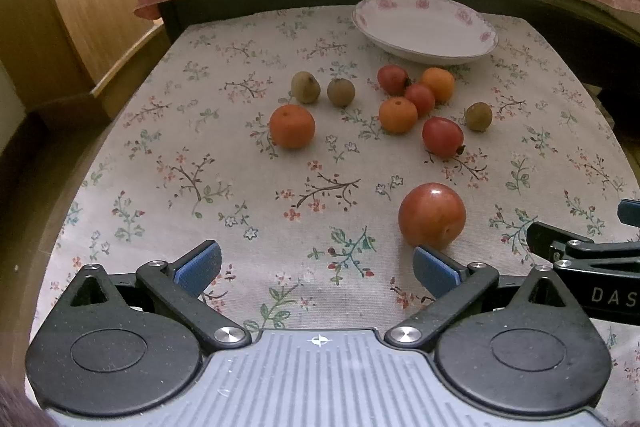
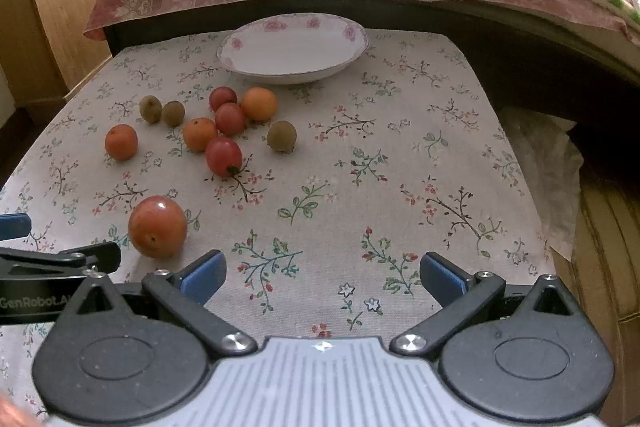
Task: Organize fruits
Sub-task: 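Move both tools toward the fruits on the table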
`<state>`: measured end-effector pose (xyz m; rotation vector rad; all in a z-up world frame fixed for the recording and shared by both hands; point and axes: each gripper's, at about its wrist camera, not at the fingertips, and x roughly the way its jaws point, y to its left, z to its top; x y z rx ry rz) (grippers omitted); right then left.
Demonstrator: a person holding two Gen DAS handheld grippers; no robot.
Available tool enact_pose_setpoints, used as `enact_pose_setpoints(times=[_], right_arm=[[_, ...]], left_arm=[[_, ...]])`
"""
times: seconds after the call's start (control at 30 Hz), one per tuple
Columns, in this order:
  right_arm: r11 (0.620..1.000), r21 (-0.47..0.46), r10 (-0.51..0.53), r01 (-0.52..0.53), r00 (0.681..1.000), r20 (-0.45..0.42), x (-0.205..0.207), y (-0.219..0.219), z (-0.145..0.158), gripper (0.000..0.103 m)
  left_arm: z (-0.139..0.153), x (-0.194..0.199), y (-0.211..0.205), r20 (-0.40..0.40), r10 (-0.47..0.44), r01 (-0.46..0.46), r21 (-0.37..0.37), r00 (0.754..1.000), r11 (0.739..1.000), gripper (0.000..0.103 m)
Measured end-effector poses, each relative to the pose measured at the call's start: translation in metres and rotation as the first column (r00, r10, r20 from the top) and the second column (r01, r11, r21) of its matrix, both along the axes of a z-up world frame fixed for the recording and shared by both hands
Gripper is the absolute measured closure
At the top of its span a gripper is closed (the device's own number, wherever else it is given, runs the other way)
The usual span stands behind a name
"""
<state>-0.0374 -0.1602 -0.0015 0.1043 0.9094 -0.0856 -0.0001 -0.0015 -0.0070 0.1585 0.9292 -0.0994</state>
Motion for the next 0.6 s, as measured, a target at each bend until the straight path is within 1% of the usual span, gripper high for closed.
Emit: enact_pose_setpoints(times=[0.47,0.6], right_arm=[[1.000,0.003,0.000,0.000,1.000,-0.005,-0.0001,0.0006,-0.0016,0.000],[1.000,-0.012,0.004,-0.004,1.000,0.001,0.0005,0.0015,-0.0010,0.000]], left_arm=[[-0.0013,0.0012,0.0004,-0.008,0.003,-0.003,-0.004,1.000,1.000,0.001],[-0.0020,0.0015,0.0000,-0.009,0.002,-0.002,-0.003,1.000,1.000,0.001]])
